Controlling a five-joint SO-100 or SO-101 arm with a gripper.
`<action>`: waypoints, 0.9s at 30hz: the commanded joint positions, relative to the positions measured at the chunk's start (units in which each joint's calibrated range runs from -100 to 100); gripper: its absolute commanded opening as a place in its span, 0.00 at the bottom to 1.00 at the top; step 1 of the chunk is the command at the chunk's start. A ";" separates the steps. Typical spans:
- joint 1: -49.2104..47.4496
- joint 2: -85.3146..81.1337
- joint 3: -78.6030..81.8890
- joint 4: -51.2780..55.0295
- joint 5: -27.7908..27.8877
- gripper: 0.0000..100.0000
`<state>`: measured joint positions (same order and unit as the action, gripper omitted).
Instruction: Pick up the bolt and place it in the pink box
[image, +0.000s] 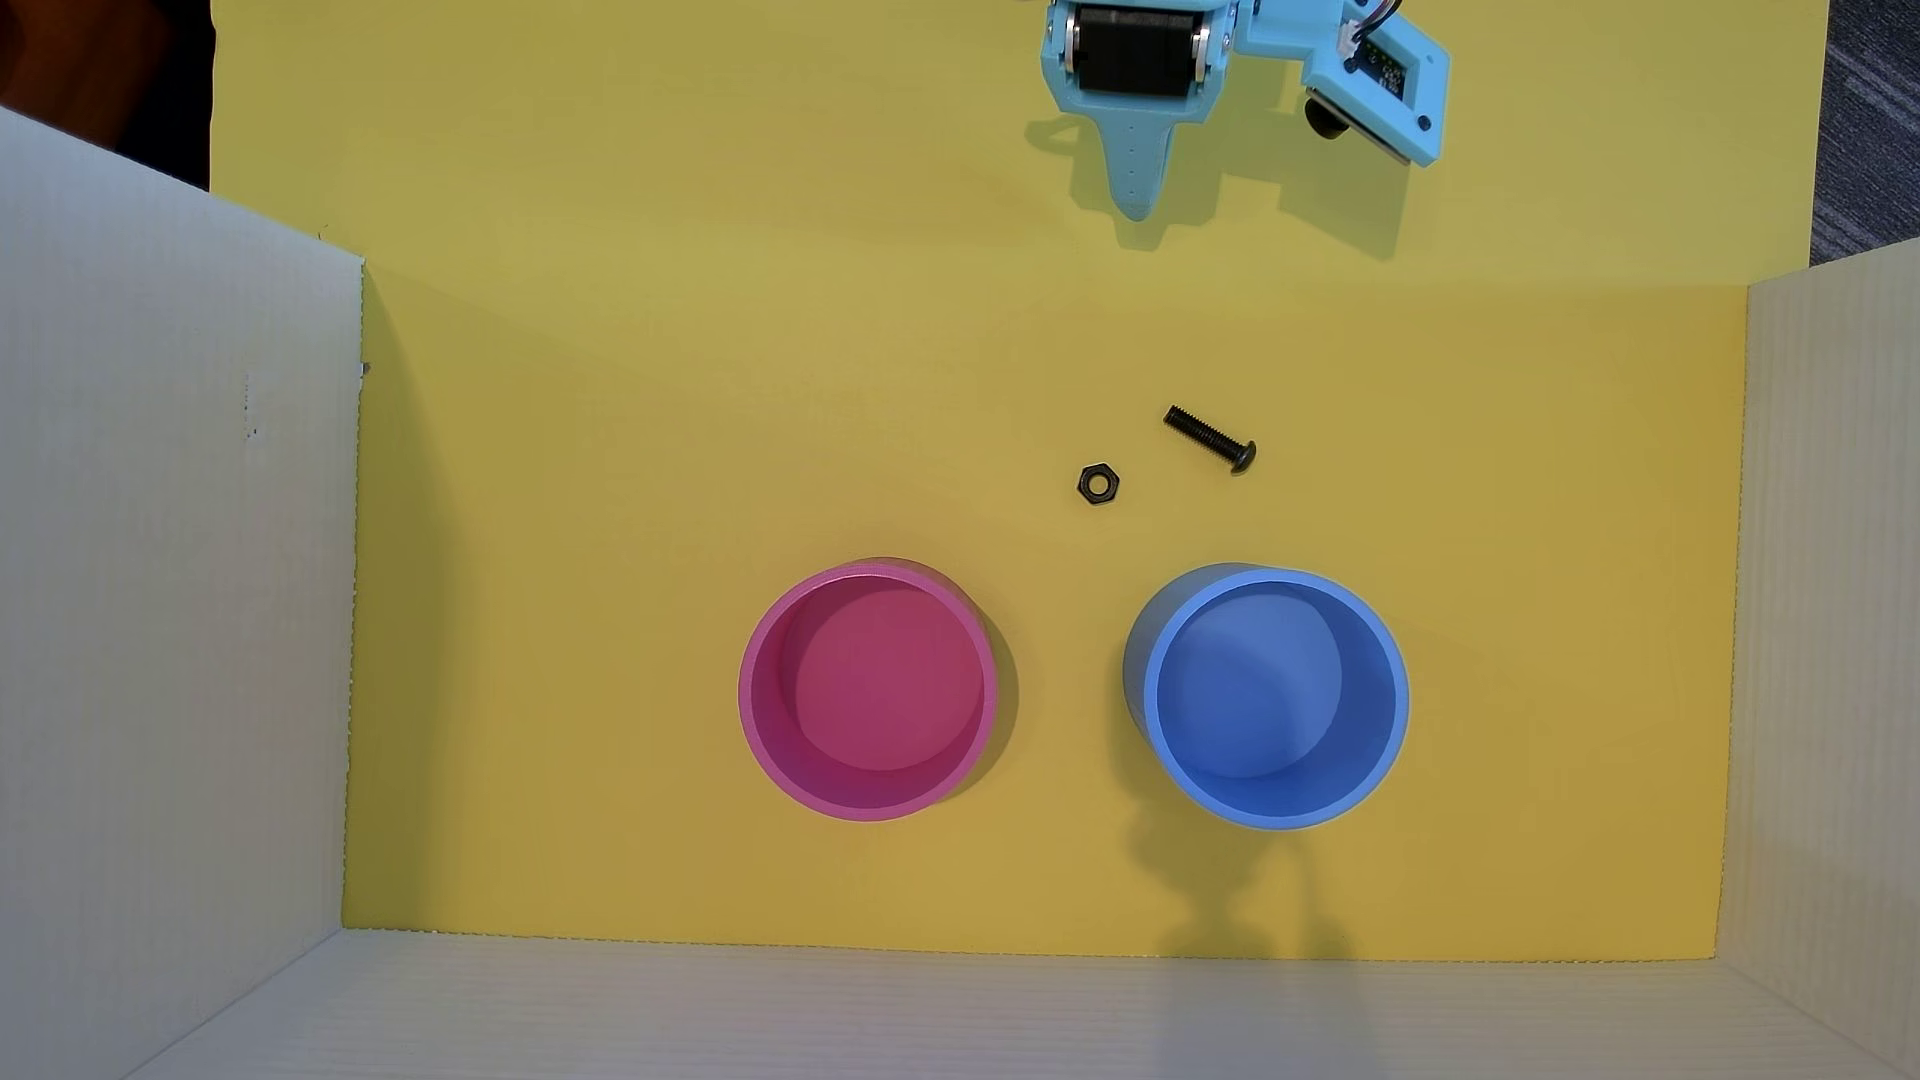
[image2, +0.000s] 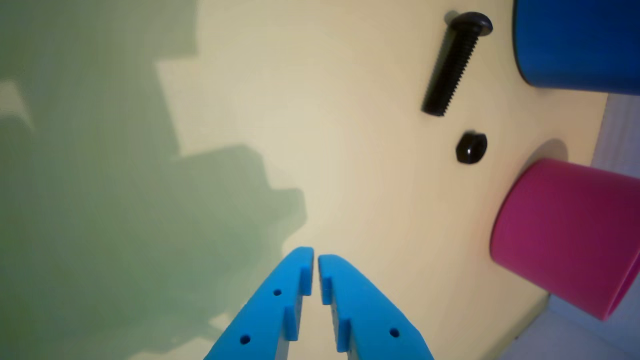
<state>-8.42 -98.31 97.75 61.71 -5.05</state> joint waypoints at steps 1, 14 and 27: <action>-0.04 -0.35 -2.72 0.19 -0.23 0.01; -0.04 -0.35 -2.54 0.19 -0.23 0.01; -0.11 -0.35 -2.81 -0.41 -0.28 0.01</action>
<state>-8.42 -98.31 97.75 61.71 -5.25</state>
